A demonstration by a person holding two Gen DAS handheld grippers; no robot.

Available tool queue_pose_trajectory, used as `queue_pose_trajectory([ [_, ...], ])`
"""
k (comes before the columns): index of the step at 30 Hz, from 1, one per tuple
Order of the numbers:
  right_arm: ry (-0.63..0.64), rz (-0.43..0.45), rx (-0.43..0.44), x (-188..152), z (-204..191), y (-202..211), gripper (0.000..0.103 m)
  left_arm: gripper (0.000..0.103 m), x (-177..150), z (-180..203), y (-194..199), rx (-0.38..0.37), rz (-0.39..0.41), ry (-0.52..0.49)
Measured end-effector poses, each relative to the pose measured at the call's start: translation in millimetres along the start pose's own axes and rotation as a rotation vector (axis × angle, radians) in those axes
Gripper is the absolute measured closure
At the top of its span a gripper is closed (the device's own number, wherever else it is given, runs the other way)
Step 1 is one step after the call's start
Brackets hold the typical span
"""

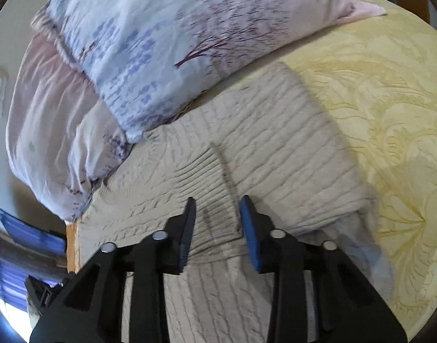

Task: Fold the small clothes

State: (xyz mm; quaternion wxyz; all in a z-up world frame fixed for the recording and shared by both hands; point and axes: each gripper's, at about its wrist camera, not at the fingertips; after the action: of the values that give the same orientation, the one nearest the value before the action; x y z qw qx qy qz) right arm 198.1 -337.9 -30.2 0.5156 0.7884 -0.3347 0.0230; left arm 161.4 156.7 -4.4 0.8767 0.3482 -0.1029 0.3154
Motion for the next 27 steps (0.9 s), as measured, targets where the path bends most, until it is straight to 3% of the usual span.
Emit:
queue_pose_trajectory([
  [3, 0.011, -0.031, 0.03, -2, -5, -8, 0.091, 0.035, 1, -2, 0, -0.007, -0.003, 0.009],
  [5, 0.044, -0.016, 0.025, -2, -14, -11, 0.095, 0.034, 2, -2, 0, -0.008, -0.003, 0.012],
  [7, 0.099, 0.064, 0.046, 2, -27, 1, 0.096, 0.033, 3, -1, -1, -0.006, -0.003, 0.01],
  [10, 0.208, 0.309, 0.147, 1, -50, 52, 0.096, 0.032, 3, 0, -2, 0.001, -0.003, 0.003],
  [12, 0.277, 0.379, 0.087, -5, -58, 65, 0.096, 0.032, 3, 1, -2, -0.002, -0.004, -0.002],
  [15, 0.238, 0.225, -0.068, -5, -38, 25, 0.096, 0.032, 2, 1, -3, -0.004, -0.004, -0.006],
  [17, 0.156, 0.111, -0.084, -10, -14, -1, 0.096, 0.032, 1, 0, -2, -0.005, -0.007, -0.008],
  [24, 0.143, 0.083, -0.068, -10, -9, 6, 0.095, 0.032, -3, 0, 6, -0.01, -0.024, -0.031],
  [27, 0.14, 0.096, -0.054, -15, -1, 25, 0.082, 0.032, -12, 1, 24, -0.014, -0.033, -0.095],
])
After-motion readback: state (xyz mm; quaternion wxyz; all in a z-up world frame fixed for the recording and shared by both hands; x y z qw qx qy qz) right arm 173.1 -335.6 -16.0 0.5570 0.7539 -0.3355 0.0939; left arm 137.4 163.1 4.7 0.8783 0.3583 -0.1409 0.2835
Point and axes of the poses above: each gripper's, at about its wrist camera, not at the fingertips, and y roughly against the way its jaws point, z to its right, x to its top, and after that the axes turned 8 degrees about -x, right-handed
